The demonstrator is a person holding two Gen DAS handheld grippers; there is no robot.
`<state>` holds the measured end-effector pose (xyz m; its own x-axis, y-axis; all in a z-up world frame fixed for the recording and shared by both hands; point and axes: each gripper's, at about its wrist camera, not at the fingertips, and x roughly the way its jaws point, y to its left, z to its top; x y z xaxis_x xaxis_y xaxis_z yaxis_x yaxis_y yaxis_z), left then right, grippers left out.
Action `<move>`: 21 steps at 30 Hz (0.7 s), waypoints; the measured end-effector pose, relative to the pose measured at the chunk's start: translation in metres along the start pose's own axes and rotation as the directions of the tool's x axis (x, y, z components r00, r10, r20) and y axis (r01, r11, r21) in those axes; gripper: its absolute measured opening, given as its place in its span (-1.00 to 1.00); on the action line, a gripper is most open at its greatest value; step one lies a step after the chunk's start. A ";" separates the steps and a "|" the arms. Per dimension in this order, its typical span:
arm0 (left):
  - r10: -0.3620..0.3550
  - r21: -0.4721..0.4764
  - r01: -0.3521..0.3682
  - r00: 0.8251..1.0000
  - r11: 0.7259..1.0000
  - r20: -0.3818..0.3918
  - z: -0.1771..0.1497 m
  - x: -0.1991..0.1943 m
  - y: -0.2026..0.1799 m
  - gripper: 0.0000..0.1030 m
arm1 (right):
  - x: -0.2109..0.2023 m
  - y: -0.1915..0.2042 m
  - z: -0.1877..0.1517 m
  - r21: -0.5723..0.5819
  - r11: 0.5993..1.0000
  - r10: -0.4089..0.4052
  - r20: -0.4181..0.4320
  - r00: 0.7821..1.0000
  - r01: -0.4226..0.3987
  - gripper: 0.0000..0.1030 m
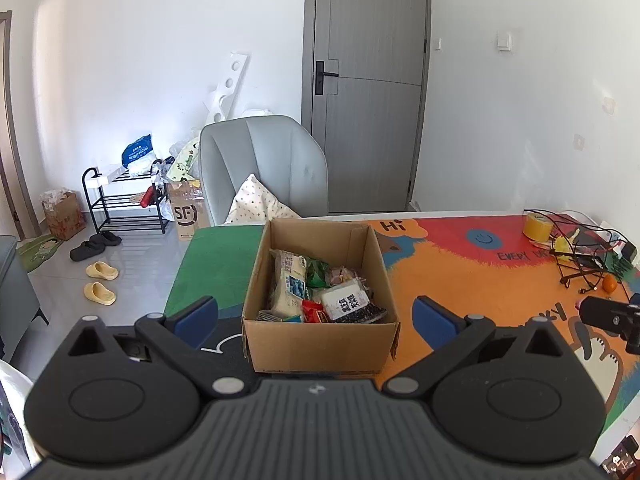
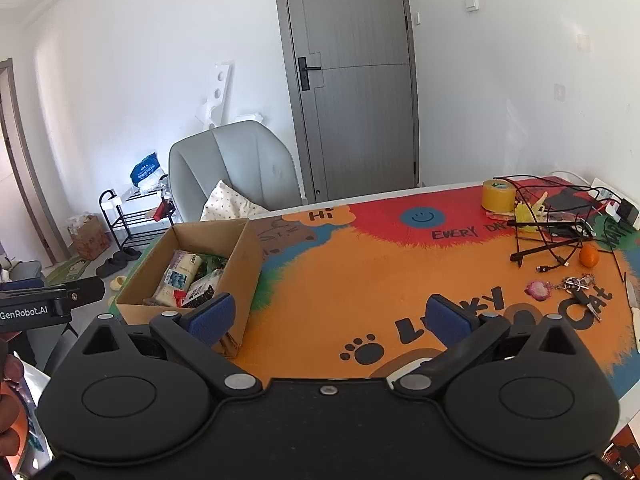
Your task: Organize snacks
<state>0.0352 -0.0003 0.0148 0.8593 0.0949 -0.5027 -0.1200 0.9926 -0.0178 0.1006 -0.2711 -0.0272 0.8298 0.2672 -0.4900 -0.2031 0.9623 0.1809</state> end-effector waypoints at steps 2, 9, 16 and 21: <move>-0.001 0.004 0.001 1.000 1.000 -0.001 0.000 0.000 0.000 0.99 | 0.001 0.000 -0.001 0.001 1.000 0.002 -0.006 1.000 -0.002 1.00; -0.005 0.017 0.005 1.000 1.000 -0.018 0.001 0.003 -0.004 0.99 | 0.002 -0.002 -0.001 0.010 1.000 0.003 -0.016 1.000 -0.003 1.00; -0.006 0.022 0.007 1.000 1.000 -0.022 -0.001 0.004 -0.005 0.99 | 0.003 -0.003 -0.002 0.011 1.000 0.003 -0.023 1.000 -0.003 1.00; -0.009 0.022 0.010 1.000 1.000 -0.025 -0.001 0.004 -0.005 0.99 | 0.004 -0.003 -0.002 0.008 1.000 0.005 -0.026 1.000 -0.005 1.00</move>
<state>0.0389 -0.0050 0.0115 0.8476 0.0837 -0.5240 -0.1007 0.9949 -0.0039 0.1036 -0.2726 -0.0312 0.8151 0.2730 -0.5110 -0.2025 0.9606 0.1902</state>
